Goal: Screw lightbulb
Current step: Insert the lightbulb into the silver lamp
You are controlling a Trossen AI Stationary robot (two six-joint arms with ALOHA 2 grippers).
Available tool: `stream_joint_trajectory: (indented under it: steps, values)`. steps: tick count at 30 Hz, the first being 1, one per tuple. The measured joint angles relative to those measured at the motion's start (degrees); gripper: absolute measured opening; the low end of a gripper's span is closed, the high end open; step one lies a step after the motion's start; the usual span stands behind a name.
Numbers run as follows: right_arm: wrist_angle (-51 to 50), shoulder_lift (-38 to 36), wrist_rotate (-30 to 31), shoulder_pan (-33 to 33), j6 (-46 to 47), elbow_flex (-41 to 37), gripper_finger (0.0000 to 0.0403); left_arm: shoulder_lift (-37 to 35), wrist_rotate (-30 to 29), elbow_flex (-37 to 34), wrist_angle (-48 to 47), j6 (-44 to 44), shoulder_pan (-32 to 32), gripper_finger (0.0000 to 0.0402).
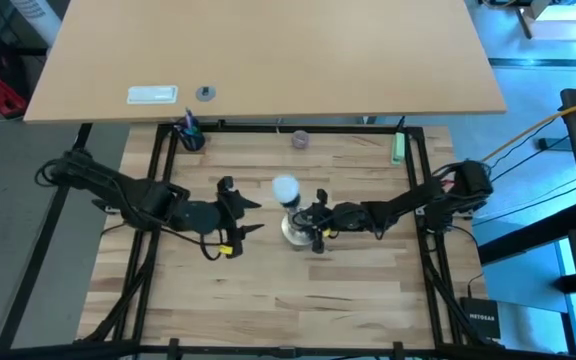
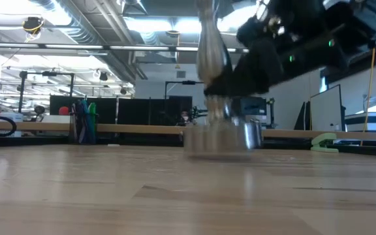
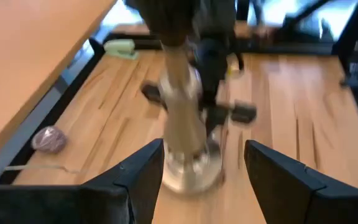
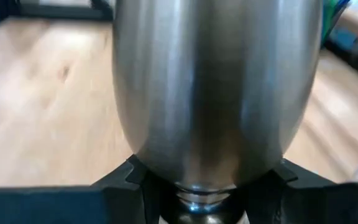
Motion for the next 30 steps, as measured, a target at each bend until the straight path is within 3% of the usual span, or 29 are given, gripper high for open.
stream_joint_trajectory:
  steps: [7, 15, 23, 26, 30]
  values:
    - [8.4, 6.3, -0.5, -0.5, 0.4, 0.2, 0.0158, -4.9, 0.7, -18.4, 21.6, 0.2, 2.6, 0.0214]
    - [10.0, 8.2, -0.7, -0.5, 1.3, 0.2, 0.0160, -4.0, 1.0, -27.9, 33.3, -0.3, 4.6, 0.0214]
    - [7.9, 7.4, -1.1, -0.4, 1.2, 0.2, 0.0300, -3.9, 1.0, -29.3, 35.1, -4.4, 5.9, 0.0215]
    - [4.2, 4.4, -1.1, -0.4, 1.1, 0.2, 0.0331, -3.9, 1.3, -29.3, 34.8, -6.0, 7.1, 0.0227]
    - [-4.3, -2.0, -1.0, -0.4, 1.1, 0.2, 0.0348, -2.1, 6.1, -29.3, 36.0, -7.0, 9.1, 0.0261]
